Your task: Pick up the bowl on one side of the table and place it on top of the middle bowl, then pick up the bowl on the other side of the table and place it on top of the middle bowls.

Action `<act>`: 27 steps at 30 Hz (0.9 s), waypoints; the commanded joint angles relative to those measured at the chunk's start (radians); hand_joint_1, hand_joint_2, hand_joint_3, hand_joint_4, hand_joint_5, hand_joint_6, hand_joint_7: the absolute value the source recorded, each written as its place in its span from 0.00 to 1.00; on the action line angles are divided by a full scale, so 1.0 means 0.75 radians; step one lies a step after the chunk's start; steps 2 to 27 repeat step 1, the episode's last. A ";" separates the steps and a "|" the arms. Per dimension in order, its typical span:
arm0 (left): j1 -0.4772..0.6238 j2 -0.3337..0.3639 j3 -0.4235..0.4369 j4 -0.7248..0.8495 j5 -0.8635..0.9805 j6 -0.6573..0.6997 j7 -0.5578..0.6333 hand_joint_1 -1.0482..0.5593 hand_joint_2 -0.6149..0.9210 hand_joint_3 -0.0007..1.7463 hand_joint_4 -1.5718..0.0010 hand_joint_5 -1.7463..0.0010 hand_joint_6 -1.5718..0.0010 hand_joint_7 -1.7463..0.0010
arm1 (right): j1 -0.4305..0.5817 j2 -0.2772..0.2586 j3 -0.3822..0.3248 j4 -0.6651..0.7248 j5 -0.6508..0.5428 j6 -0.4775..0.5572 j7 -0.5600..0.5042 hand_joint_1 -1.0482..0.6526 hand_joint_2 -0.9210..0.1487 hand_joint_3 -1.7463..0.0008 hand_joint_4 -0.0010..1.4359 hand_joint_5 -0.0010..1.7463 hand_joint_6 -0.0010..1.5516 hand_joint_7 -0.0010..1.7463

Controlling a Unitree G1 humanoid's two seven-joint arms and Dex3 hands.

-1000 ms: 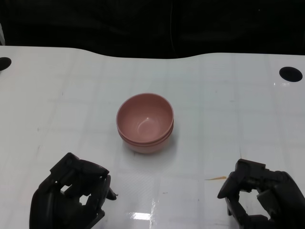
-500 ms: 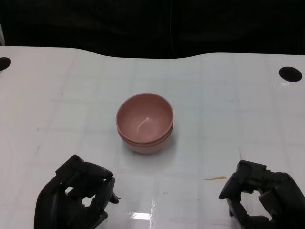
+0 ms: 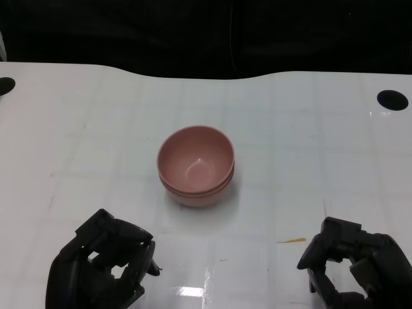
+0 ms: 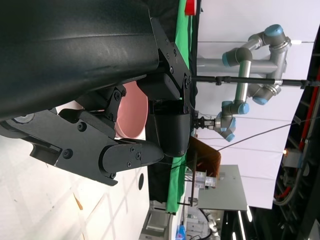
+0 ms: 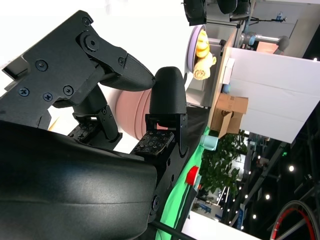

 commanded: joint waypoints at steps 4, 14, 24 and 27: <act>0.007 0.004 0.016 -0.014 -0.001 0.005 -0.012 0.47 0.91 0.27 0.53 0.01 0.51 0.22 | 0.004 -0.011 -0.012 -0.020 0.015 0.003 0.003 0.52 0.46 0.28 0.61 0.95 0.54 0.75; 0.007 0.004 0.016 -0.014 -0.001 0.005 -0.012 0.47 0.91 0.27 0.53 0.01 0.51 0.22 | 0.004 -0.011 -0.012 -0.020 0.015 0.003 0.003 0.52 0.46 0.28 0.61 0.95 0.54 0.75; 0.007 0.004 0.016 -0.014 -0.001 0.005 -0.012 0.47 0.91 0.27 0.53 0.01 0.51 0.22 | 0.004 -0.011 -0.012 -0.020 0.015 0.003 0.003 0.52 0.46 0.28 0.61 0.95 0.54 0.75; 0.007 0.004 0.016 -0.014 -0.001 0.005 -0.012 0.47 0.91 0.27 0.53 0.01 0.51 0.22 | 0.004 -0.011 -0.012 -0.020 0.015 0.003 0.003 0.52 0.46 0.28 0.61 0.95 0.54 0.75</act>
